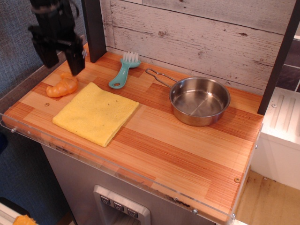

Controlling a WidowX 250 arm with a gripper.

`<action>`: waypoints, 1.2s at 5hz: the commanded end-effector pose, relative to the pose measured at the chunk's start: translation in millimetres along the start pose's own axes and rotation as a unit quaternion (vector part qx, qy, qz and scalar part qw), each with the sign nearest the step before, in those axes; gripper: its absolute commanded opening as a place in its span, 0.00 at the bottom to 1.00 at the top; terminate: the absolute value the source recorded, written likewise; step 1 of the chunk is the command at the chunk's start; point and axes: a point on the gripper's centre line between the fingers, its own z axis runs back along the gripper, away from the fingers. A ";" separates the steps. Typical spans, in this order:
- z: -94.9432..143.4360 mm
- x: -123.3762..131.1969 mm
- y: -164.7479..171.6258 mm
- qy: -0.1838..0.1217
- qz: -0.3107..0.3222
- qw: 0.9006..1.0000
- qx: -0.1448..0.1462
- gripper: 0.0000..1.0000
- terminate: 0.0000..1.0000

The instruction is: Move the carrot from the pot.

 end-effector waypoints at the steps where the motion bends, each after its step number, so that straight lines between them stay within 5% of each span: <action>1: 29.7 -12.4 -31.6 -0.020 -0.002 0.999 -0.025 1.00 0.00; 2: 28.8 -15.1 -31.1 0.008 -0.015 0.999 -0.027 1.00 0.00; 6: 28.8 -15.1 -31.1 0.008 -0.015 0.999 -0.027 1.00 0.00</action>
